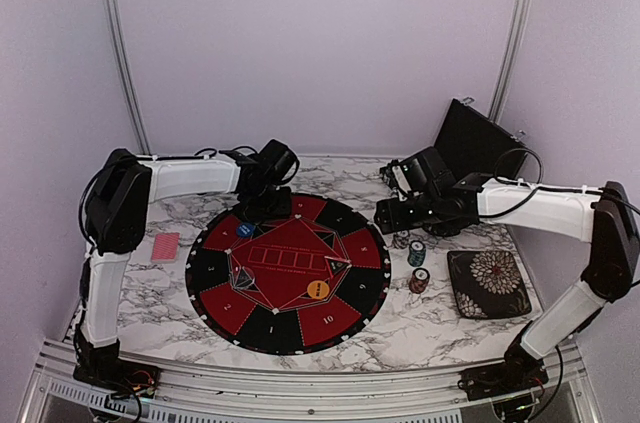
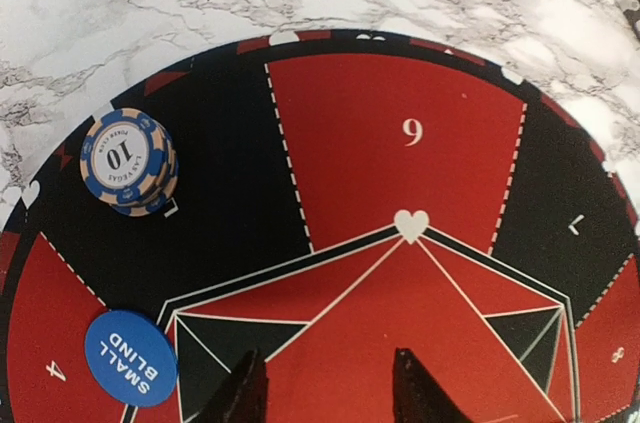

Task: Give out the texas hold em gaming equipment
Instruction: Move the pile of poker chips to the small blind area, then pick up the pile of poker chips from the pile of poker chips, then place the poker chips pile in the big blind area.

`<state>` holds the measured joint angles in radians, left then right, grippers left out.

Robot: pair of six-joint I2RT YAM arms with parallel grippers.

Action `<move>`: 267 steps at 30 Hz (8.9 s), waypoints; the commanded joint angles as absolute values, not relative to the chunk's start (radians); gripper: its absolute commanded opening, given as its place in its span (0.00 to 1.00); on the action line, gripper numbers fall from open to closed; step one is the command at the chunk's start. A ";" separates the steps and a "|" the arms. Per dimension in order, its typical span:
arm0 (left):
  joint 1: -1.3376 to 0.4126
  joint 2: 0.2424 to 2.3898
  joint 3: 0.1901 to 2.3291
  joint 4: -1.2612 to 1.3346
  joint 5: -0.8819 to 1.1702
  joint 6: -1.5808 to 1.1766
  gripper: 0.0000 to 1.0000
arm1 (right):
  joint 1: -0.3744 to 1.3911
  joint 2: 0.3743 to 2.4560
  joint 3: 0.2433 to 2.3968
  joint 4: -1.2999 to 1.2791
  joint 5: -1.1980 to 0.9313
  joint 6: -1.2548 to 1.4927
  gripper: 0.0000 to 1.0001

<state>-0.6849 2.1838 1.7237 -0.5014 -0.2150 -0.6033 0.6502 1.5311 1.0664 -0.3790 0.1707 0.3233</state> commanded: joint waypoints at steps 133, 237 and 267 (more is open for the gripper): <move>-0.555 1.697 1.311 -0.427 0.178 -0.399 0.99 | 0.526 1.883 1.339 -0.585 0.187 0.283 0.36; -0.418 1.702 1.278 -0.381 0.253 -0.449 0.99 | 1.000 1.879 1.182 -0.505 0.192 0.444 0.35; -0.416 1.716 1.276 -0.382 0.265 -0.438 0.99 | 0.994 1.887 1.209 -0.533 0.177 0.434 0.48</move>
<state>-0.4232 1.7035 1.2629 -0.3935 0.2543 -0.4484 0.9997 1.8702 1.1660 -0.5163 0.1814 0.4404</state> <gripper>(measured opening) 0.989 0.478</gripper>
